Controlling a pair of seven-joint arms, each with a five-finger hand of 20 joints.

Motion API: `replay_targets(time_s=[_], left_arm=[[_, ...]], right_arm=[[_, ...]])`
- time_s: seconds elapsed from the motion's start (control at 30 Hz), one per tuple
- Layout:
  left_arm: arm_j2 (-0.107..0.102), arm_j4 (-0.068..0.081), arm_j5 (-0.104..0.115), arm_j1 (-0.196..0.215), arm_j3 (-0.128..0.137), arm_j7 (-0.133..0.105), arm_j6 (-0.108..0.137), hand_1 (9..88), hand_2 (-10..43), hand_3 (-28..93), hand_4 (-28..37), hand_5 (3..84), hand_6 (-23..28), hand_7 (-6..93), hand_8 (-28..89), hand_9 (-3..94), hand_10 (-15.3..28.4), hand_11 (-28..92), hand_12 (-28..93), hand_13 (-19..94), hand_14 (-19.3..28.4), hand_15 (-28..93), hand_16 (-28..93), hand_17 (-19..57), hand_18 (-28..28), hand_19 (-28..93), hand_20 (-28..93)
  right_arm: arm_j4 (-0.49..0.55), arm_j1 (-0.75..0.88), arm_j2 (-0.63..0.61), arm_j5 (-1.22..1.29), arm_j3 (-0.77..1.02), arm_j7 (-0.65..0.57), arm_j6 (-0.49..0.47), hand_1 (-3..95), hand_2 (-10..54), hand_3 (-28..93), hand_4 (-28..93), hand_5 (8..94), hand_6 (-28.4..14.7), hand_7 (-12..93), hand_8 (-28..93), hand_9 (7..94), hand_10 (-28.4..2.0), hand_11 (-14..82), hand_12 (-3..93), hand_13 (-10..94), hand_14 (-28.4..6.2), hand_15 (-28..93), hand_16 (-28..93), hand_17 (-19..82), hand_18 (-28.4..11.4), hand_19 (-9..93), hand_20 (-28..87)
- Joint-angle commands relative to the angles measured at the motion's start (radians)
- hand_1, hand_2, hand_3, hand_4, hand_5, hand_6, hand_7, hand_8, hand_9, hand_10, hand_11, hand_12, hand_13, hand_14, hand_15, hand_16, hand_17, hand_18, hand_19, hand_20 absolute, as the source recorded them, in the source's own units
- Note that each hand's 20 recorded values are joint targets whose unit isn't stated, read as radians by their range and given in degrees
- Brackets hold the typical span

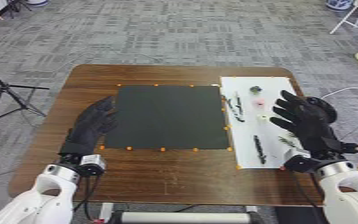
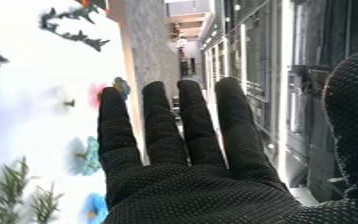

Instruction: Arrange flowers

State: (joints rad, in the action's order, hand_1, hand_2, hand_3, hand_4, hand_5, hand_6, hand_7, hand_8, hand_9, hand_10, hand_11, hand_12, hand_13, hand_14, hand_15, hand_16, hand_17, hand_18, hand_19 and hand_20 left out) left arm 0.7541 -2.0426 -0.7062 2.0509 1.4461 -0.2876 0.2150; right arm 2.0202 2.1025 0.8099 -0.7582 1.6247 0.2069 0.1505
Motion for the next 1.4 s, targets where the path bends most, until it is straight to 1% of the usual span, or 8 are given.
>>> replay_targets(time_s=[0.03,0.27,0.37,0.43,0.6,0.83,0.97,1.4], left_arm=[[0.058,-0.015,-0.015,-0.002,0.003,0.018,0.018,31.2,-8.3,65,-22.2,22.8,3.4,20.9,-10,14.3,10.6,22,19,13,14.2,25,2,-6.9,17.8,41,8],[0.080,-0.005,-0.012,-0.026,-0.025,-0.001,0.022,31.4,-8.1,64,-21.9,22.8,3.2,20.9,-10,14.3,10.4,22,19,13,14.1,24,2,-7.2,17.9,41,8],[0.085,-0.019,-0.048,-0.003,-0.011,0.008,0.028,31.4,-8.1,64,-21.8,22.8,3.1,20.9,-10,14.2,10.3,22,20,13,14.0,24,3,-7.5,18.0,41,8],[0.079,-0.037,-0.057,0.021,0.002,0.017,0.049,31.3,-8.1,64,-21.8,22.8,2.9,21.0,-10,14.3,10.3,22,20,13,13.8,24,3,-7.6,18.1,41,8],[0.081,-0.057,-0.048,0.073,0.035,0.012,0.055,31.0,-8.5,65,-21.9,22.9,2.8,21.1,-10,14.7,10.3,22,20,14,13.8,24,3,-7.9,18.3,40,8],[0.087,-0.043,-0.035,0.055,-0.003,-0.001,0.045,30.9,-8.6,65,-22.3,23.1,2.7,21.2,-10,14.9,10.2,22,20,14,13.6,24,3,-8.0,18.3,40,8],[0.086,-0.042,-0.040,0.058,-0.002,0.007,0.030,30.8,-8.6,65,-22.6,23.1,2.6,21.5,-10,14.9,10.0,22,20,14,13.5,24,3,-8.0,18.3,40,8],[0.078,-0.036,-0.036,0.050,-0.031,0.009,0.010,30.8,-8.6,65,-22.8,23.1,2.4,22.0,-11,15.0,9.8,22,19,14,13.7,25,3,-7.6,18.0,40,8]], right_arm=[[-0.003,-0.040,0.020,-0.019,-0.038,0.002,-0.018,20.4,-6.9,80,-26,31.4,-4.5,16,-10,31.5,-12.0,7.7,18.3,26,-11.7,5,30,7,-19.0,32,15],[0.018,-0.048,-0.046,-0.026,-0.045,-0.023,0.034,20.4,-5.8,80,-26,31.8,-4.6,16,-10,32.4,-13.0,9.1,19.1,27,-12.0,10,29,7,-19.8,35,16],[0.168,-0.045,-0.118,-0.453,-0.018,-0.462,0.287,22.2,-7.1,79,-25,36.1,-5.2,20,-12,37.8,-14.6,16.7,19.9,32,-12.8,30,20,11,-21.3,48,20],[0.194,-0.096,-0.186,-0.737,-0.054,-0.616,0.310,26.0,-8.6,77,-26,45.1,-5.8,24,-13,48.5,-15.2,27.5,21.6,44,-13.3,50,17,19,-20.6,65,26],[0.242,-0.304,-0.333,-1.119,-0.162,-0.848,-0.088,35.5,-9.5,67,-28,64.4,-1.6,37,-14,69.5,-11.9,42.9,26.4,64,-10.3,70,22,32,-20.0,87,35],[0.206,-0.501,-0.417,-1.242,-0.491,-0.923,-0.303,36.8,-9.5,64,-28,70.3,-0.3,44,-15,75.3,-11.5,46.9,29.6,68,-10.9,74,27,35,-21.2,92,39],[0.140,-0.634,-0.420,-1.290,-0.668,-0.966,-0.368,31.2,-9.5,70,-28,71.3,-0.6,43,-15,75.8,-12.0,46.4,30.1,68,-11.5,74,28,36,-21.7,92,39],[0.161,-0.510,-0.453,-1.267,-0.591,-0.973,-0.461,26.7,-9.5,70,-28,71.3,-1.8,45,-15,73.6,-14.1,46.0,30.8,66,-12.7,75,29,34,-22.3,90,40]])
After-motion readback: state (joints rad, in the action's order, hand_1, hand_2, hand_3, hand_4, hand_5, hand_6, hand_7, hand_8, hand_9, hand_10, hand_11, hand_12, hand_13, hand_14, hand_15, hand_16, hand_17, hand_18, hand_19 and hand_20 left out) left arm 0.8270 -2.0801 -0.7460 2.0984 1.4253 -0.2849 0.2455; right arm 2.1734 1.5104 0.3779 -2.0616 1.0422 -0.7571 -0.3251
